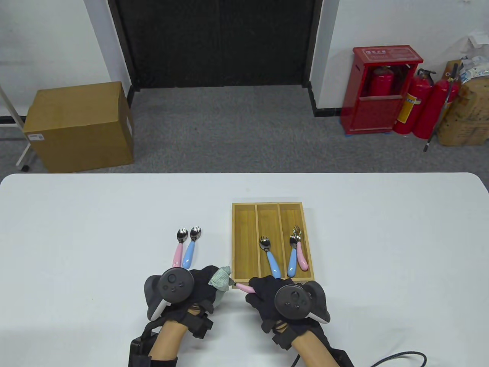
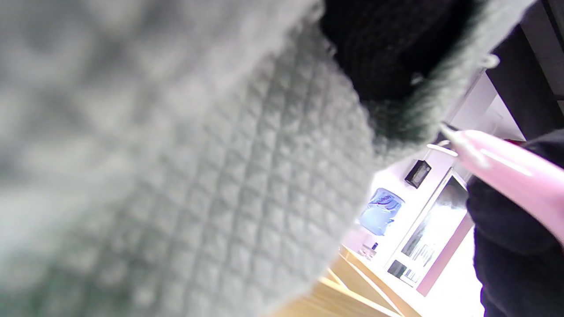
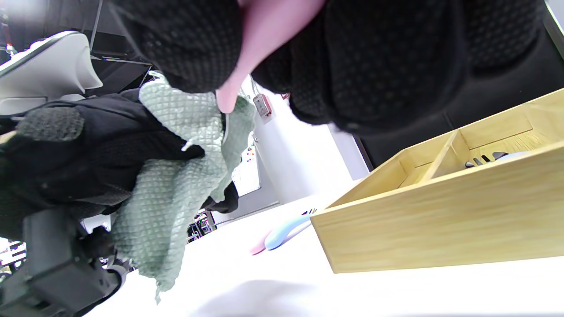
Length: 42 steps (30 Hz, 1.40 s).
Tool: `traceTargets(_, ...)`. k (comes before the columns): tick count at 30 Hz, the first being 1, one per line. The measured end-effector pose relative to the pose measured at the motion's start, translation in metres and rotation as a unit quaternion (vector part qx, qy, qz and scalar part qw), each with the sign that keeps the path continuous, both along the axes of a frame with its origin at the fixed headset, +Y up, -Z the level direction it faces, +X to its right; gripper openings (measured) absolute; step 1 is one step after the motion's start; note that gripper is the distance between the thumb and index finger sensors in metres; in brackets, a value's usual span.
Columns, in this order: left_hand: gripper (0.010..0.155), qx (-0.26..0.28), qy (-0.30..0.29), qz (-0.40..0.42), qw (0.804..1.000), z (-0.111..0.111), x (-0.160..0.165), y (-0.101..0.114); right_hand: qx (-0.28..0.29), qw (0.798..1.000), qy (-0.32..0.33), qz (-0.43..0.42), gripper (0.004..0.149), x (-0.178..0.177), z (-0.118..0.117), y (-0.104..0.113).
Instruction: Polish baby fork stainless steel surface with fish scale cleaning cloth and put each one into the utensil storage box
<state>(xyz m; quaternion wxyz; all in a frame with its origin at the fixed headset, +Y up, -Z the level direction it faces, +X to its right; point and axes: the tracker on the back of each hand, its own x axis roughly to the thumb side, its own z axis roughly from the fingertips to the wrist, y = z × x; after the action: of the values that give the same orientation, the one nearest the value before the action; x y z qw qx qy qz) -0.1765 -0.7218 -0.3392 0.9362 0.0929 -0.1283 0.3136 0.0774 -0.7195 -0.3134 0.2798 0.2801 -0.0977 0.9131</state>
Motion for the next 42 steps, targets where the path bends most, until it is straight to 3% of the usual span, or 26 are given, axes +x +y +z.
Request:
traceTargets(15,0.043,0.006,0.016,-0.026,1.000,0.003,-0.006,0.002,-0.019,1.000,-0.021,-0.009,0.046,0.012,-0.005,-0.002)
traceTargets(26,0.043,-0.009,0.022,-0.001,1.000,0.002,-0.016,0.000,0.005,0.987,-0.162,-0.001,0.045,0.071,-0.020,0.005)
traceTargets(32,0.044,-0.014,0.013,-0.002,1.000,0.001,-0.012,-0.001,-0.024,0.964,-0.263,0.011,0.043,0.086,-0.045,0.003)
traceTargets(37,0.044,-0.019,0.010,-0.005,1.000,0.000,-0.011,-0.004,-0.065,0.929,-0.356,0.073,0.043,0.081,-0.078,0.007)
traceTargets(42,0.044,-0.030,0.001,-0.001,1.000,-0.002,-0.012,-0.009,-0.102,0.904,-0.398,0.122,0.044,0.070,-0.104,-0.001)
